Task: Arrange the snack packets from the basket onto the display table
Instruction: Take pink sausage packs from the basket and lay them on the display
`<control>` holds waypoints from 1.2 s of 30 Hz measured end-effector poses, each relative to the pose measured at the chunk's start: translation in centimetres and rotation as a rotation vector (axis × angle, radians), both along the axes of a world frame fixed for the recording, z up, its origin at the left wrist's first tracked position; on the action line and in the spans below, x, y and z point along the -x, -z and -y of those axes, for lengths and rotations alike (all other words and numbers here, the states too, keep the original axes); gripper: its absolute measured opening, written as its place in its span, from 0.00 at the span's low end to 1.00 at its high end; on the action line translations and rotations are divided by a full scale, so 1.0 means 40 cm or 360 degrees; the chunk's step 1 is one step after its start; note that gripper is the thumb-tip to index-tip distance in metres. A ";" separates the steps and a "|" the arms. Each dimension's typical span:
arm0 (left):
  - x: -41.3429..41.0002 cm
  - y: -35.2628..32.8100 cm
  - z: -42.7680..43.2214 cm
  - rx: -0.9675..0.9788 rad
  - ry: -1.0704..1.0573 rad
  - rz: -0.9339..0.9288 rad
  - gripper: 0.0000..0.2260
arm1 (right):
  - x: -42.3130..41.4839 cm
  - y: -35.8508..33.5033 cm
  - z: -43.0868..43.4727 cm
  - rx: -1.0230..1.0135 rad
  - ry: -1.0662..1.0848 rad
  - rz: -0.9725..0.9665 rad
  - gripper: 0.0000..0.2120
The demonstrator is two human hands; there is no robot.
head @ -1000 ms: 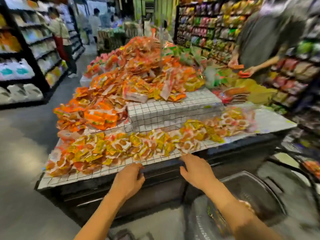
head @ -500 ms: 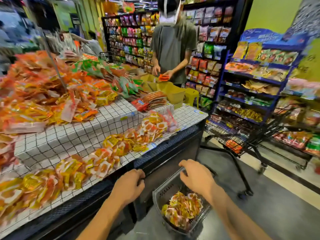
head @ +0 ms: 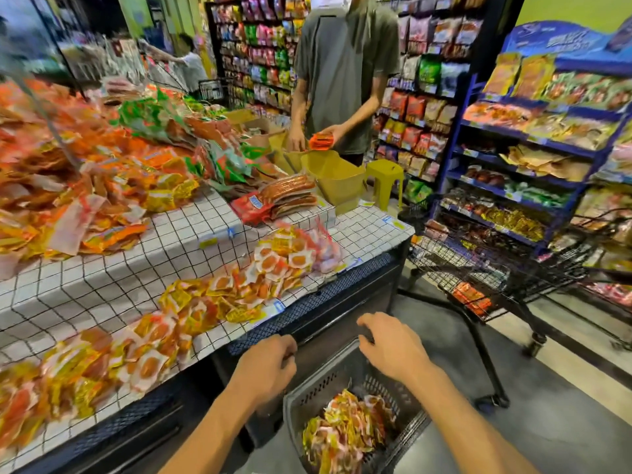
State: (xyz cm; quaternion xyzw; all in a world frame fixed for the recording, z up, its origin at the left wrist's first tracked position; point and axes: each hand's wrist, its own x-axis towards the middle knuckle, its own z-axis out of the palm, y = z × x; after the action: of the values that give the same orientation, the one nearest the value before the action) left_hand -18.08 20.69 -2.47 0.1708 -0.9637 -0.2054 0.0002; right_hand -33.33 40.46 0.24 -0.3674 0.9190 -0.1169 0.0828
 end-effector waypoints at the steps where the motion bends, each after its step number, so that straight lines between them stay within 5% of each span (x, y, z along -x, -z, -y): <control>1: 0.030 0.005 0.016 0.0004 0.0002 -0.0005 0.09 | 0.029 0.006 0.017 0.0008 -0.0005 -0.0001 0.18; 13: 0.364 0.028 0.133 -0.0088 -0.0016 0.0001 0.11 | 0.346 0.055 0.169 -0.0048 -0.0058 0.0140 0.20; 22: 0.531 0.077 0.144 -0.0247 -0.0424 -0.0007 0.06 | 0.663 0.151 0.365 0.0106 -0.0326 0.0460 0.26; 29: 0.604 0.147 0.110 -0.0431 -0.0747 0.0041 0.07 | 0.826 0.295 0.547 0.0181 -0.0505 0.0692 0.52; 36: 0.650 0.198 0.097 -0.0431 -0.0851 0.0083 0.18 | 0.833 0.315 0.586 0.0540 -0.0288 0.0861 0.15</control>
State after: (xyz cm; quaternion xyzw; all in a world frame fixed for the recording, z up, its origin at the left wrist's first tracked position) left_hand -44.07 16.81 -10.39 0.4222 -0.8480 -0.3202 0.0066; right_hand -66.65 17.00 -12.37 -0.4119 0.7946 -0.3538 0.2716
